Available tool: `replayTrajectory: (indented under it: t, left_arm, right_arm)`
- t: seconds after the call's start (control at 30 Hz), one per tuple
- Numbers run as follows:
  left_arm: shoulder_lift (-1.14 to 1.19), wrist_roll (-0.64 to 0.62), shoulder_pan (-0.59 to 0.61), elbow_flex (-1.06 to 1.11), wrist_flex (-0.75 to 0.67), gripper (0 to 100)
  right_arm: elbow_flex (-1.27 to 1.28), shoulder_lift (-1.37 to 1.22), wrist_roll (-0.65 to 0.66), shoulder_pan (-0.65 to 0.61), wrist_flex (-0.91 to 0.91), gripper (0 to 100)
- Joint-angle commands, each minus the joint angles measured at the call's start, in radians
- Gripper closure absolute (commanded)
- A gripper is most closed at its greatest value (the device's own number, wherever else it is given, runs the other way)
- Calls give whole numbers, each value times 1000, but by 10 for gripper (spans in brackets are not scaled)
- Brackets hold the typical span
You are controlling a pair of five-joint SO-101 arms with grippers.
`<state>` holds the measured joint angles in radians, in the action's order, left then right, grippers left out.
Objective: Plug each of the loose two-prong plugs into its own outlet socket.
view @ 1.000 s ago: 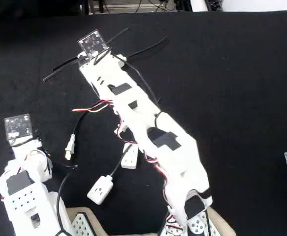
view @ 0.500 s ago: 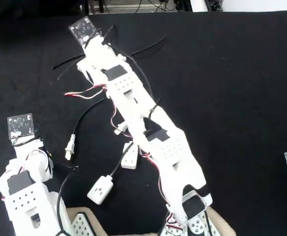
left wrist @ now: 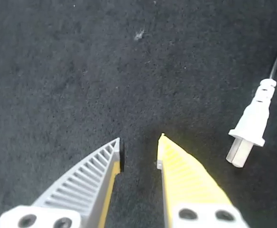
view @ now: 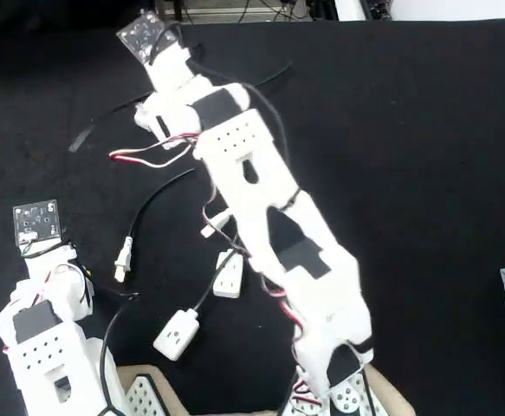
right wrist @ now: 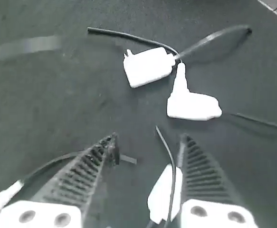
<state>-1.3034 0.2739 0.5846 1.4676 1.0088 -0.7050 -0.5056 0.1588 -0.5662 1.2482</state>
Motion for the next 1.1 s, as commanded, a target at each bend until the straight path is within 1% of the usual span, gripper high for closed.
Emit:
replayTrajectory:
  t: [0.0,0.2,0.3,0.43,0.57,0.7,0.8,0.87,0.97,1.07]
  left_arm:
    - [-6,8,-2,-5,-17,862]
    - [-8,8,-2,-5,-17,862]
    - [-8,8,-2,-5,-17,862]
    - [-8,8,-2,-5,-17,862]
    - [-8,8,-2,-5,-17,862]
    - [-8,8,-2,-5,-17,862]
    - [-8,8,-2,-5,-17,862]
    - [-8,9,-2,-5,-17,862]
    - [-8,9,-2,-5,-17,862]
    - [-8,9,-2,-5,-15,862]
  right_arm:
    - [-45,199,8,-3,173,841]
    - [-45,303,6,2,394,879]
    - [-45,320,3,26,502,893]
    - [24,328,2,95,516,914]
    - [213,361,2,141,514,928]
    - [435,453,2,143,511,928]
    - [599,533,-9,129,451,928]
    - [716,573,-68,124,364,930]
    - [885,596,-181,123,163,930]
    - [998,591,-301,121,-40,927]
